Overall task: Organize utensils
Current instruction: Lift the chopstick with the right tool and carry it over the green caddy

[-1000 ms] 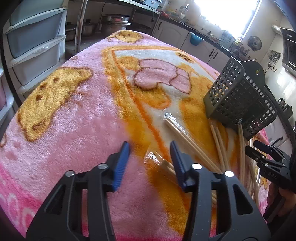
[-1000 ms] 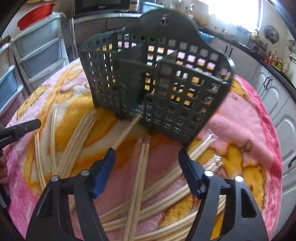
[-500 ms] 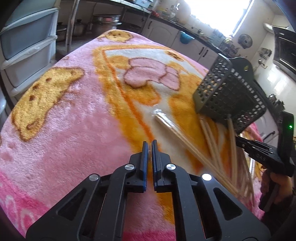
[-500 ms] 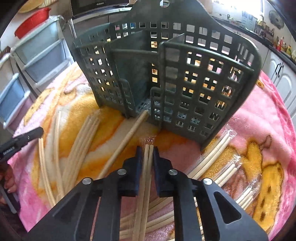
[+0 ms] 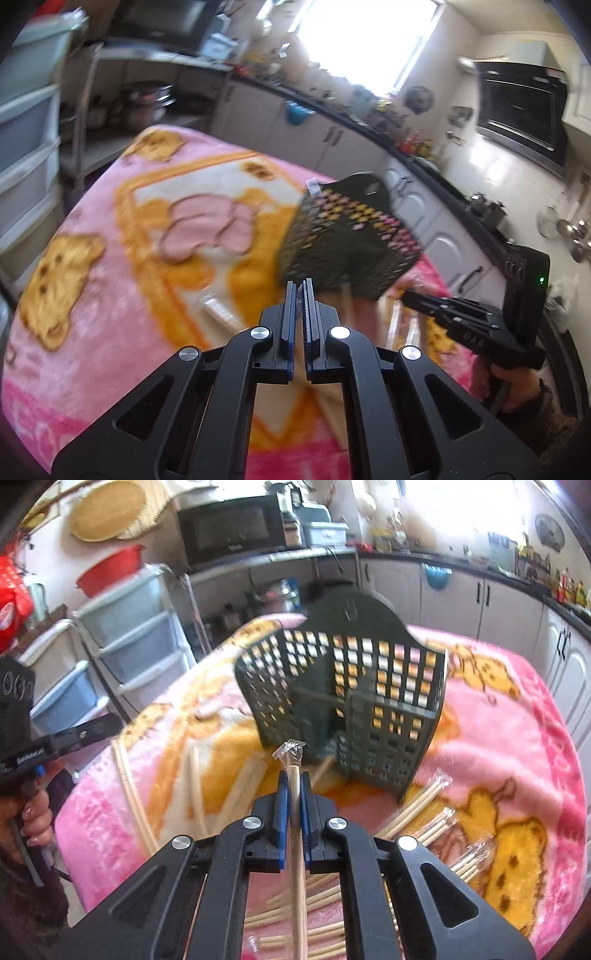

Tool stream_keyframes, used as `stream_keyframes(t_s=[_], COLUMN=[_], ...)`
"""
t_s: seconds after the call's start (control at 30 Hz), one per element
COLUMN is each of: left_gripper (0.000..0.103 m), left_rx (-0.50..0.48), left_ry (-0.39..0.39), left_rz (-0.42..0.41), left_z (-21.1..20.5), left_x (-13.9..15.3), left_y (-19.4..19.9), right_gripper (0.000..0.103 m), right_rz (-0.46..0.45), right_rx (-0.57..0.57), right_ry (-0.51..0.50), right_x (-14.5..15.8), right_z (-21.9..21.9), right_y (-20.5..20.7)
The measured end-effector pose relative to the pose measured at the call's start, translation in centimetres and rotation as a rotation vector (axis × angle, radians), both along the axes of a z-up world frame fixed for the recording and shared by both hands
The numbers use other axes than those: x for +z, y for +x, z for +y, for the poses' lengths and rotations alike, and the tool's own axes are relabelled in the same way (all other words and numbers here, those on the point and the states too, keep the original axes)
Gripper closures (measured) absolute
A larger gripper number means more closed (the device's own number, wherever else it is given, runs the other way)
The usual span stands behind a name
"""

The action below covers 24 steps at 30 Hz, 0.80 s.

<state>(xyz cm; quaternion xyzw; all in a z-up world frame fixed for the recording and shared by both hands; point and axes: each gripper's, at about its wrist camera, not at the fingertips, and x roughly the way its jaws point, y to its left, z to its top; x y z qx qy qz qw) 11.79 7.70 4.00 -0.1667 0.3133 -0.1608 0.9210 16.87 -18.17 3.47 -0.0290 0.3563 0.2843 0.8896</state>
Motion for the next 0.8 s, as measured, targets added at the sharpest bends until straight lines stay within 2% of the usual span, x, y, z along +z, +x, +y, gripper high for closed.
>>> stream_keyframes(t_s=[0.3,0.47,0.8], left_gripper=[0.102,0.102,0.102], left_rx=[-0.138,-0.174,-0.199], left_ry=[0.002,-0.01,-0.03], left_rz=[-0.099,-0.151,-0.268], left_z=[-5.1,-6.4,-7.2], left_x=[3.7,6.1,10.5], left_y=[0.9,1.4,2.1], right_gripper=[0.097,0.097,0.097], right_rz=[-0.149,-0.225,-0.304], right_rx=[-0.01,-0.041,-0.088], right_ry=[0.055,0.07,0.131], right_x=[4.6,6.5,9.4], right_z=[-1.7,-2.7,-4.4], right_y=[-3.2,-4.1,-4.2])
